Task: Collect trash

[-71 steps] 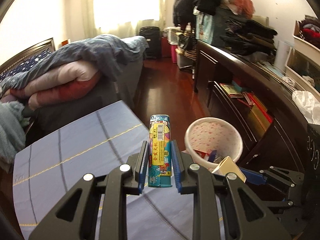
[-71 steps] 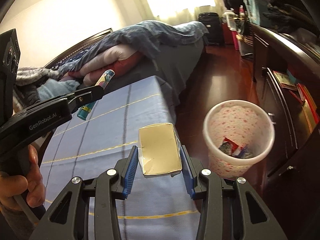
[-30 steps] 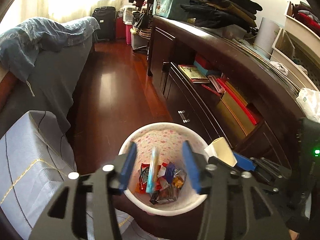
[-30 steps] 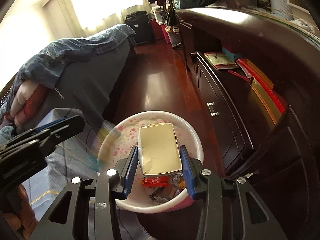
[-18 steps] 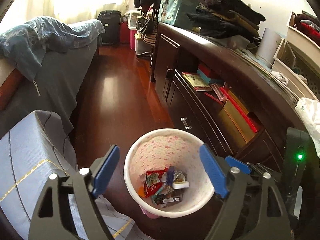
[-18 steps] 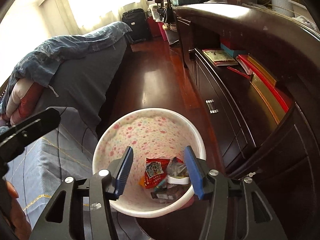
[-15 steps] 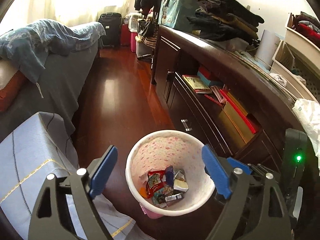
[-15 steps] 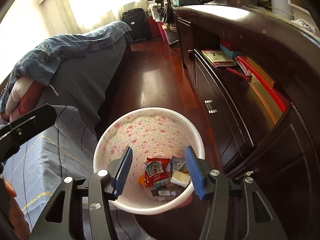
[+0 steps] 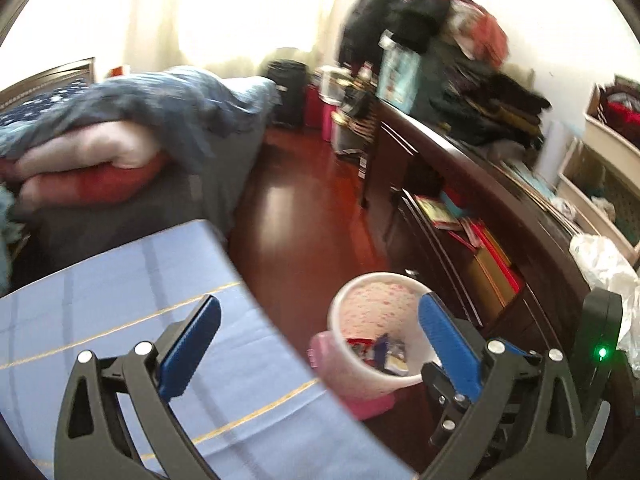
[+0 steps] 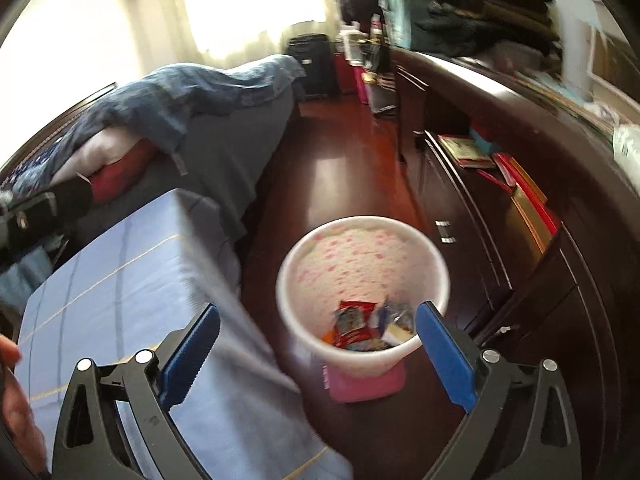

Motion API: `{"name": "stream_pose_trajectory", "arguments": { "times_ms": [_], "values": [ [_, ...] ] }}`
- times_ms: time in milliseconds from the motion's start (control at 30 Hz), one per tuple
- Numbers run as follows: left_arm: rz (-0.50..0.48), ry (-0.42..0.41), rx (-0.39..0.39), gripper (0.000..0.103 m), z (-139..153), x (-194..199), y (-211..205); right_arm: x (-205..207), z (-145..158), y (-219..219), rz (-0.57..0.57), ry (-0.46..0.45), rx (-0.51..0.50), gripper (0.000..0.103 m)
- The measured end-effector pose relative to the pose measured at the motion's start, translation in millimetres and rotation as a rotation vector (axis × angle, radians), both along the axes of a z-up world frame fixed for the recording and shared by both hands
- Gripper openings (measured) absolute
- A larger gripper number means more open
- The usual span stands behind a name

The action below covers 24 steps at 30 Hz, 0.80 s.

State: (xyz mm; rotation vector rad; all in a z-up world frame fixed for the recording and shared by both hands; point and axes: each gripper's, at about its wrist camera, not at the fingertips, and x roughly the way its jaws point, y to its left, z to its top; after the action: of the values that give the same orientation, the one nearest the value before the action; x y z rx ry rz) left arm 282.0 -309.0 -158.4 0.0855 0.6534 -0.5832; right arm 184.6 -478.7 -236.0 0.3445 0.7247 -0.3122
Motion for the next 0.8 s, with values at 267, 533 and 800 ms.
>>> {"name": "stream_pose_trajectory", "arguments": {
  "times_ms": [267,533,800],
  "values": [
    [0.250,-0.075,0.000,0.099,39.7,-53.3,116.1,-28.8,46.3,102.4,0.222,-0.081,-0.059,0.099],
    [0.462,-0.152,-0.030,0.099,74.3,-128.1,225.4,-70.0,90.3,196.3,0.369,-0.179,-0.166,0.099],
    [0.622,-0.259,-0.032,0.099,109.6,-198.6,284.9,-107.3,125.9,228.5,0.350,-0.290,-0.218,0.099]
  ]
}}
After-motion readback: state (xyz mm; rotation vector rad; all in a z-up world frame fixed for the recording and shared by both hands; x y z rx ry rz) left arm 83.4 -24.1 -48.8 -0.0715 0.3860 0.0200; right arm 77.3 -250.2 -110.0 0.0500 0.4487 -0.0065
